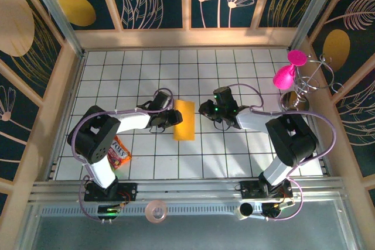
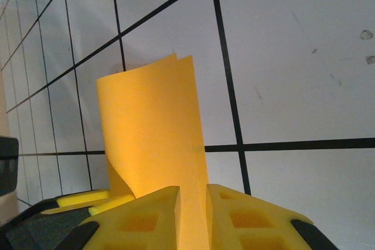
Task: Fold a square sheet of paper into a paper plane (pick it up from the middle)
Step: Hold the square sheet of paper at the center of the table.
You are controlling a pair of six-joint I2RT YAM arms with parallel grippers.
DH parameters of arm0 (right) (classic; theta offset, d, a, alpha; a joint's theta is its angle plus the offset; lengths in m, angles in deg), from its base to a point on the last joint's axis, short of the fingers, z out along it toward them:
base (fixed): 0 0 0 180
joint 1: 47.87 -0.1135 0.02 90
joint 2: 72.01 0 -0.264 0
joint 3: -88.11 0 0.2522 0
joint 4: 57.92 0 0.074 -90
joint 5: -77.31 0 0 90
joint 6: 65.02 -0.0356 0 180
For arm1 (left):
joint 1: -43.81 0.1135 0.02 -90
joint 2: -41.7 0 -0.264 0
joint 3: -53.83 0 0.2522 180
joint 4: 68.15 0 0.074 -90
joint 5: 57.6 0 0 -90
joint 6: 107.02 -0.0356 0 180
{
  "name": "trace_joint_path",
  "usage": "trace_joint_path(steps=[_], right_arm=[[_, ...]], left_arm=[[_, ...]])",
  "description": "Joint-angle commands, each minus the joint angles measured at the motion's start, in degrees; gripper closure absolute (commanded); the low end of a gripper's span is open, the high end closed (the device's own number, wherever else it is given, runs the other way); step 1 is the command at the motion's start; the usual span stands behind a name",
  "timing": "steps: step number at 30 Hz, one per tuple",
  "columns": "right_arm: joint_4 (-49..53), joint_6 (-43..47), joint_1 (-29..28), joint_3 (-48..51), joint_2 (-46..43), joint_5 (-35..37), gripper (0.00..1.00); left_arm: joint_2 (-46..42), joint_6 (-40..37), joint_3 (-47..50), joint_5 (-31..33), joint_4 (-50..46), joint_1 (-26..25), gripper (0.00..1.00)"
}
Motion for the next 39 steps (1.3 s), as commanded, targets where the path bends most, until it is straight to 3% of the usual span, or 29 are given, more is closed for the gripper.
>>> trace_joint_path(steps=[1,39], right_arm=[[-1.5,0.9,0.4,-1.2,1.0,-1.2,0.81],[-6.4,0.6,-0.2,-1.1,5.3,-7.5,0.88]], left_arm=[[15.9,-3.4,4.3,6.2,-2.7,-1.2,0.58],[23.1,-7.1,2.0,6.9,-3.2,-2.1,0.54]])
